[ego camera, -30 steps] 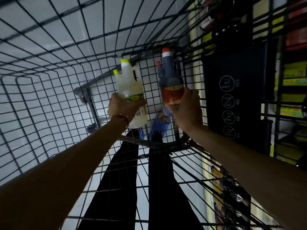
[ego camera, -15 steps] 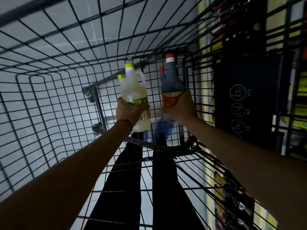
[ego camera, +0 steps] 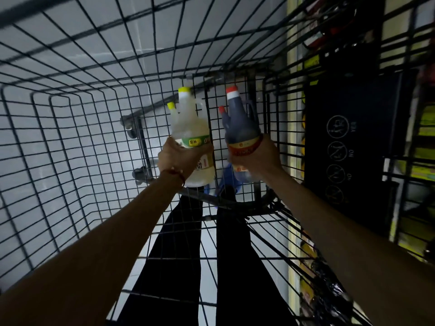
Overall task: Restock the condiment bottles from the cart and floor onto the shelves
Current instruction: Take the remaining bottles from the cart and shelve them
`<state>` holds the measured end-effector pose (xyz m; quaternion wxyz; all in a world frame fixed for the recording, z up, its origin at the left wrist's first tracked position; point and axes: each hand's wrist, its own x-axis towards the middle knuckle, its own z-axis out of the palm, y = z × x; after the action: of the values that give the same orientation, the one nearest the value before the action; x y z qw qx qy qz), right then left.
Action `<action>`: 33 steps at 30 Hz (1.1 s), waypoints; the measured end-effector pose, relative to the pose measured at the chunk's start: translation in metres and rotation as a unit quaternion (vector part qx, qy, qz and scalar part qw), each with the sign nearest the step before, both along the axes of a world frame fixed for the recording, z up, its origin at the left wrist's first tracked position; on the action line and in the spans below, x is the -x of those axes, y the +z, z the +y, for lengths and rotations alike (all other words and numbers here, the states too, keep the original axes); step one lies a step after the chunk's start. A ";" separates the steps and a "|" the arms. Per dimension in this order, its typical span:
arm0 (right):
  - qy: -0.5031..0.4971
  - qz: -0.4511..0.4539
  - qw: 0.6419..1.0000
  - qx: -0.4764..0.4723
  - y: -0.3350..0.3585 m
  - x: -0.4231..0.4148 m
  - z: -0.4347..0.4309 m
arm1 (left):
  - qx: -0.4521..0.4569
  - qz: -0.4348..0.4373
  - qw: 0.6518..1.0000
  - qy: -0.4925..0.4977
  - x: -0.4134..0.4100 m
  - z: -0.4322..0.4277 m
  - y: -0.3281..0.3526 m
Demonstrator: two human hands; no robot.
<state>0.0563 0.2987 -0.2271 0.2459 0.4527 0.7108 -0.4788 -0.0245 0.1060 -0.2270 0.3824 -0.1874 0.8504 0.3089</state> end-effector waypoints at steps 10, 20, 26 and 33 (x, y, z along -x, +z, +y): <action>-0.062 0.061 0.993 0.077 0.094 -0.056 -0.025 | -0.102 -0.011 0.992 0.074 -0.030 -0.021 0.096; -0.103 0.180 0.975 0.074 0.197 -0.077 -0.032 | -0.200 0.078 0.975 0.065 -0.064 -0.021 0.214; -0.138 0.217 0.963 0.085 0.244 -0.096 -0.037 | -0.252 0.085 0.961 0.079 -0.079 -0.020 0.271; -0.177 0.275 0.945 0.029 0.293 -0.119 -0.067 | -0.290 0.126 0.948 -0.033 -0.080 -0.037 0.308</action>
<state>0.1750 0.2317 0.0657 -0.0345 0.4143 0.6453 -0.6409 0.0552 0.0685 0.0806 0.3203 0.0005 0.7710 0.5504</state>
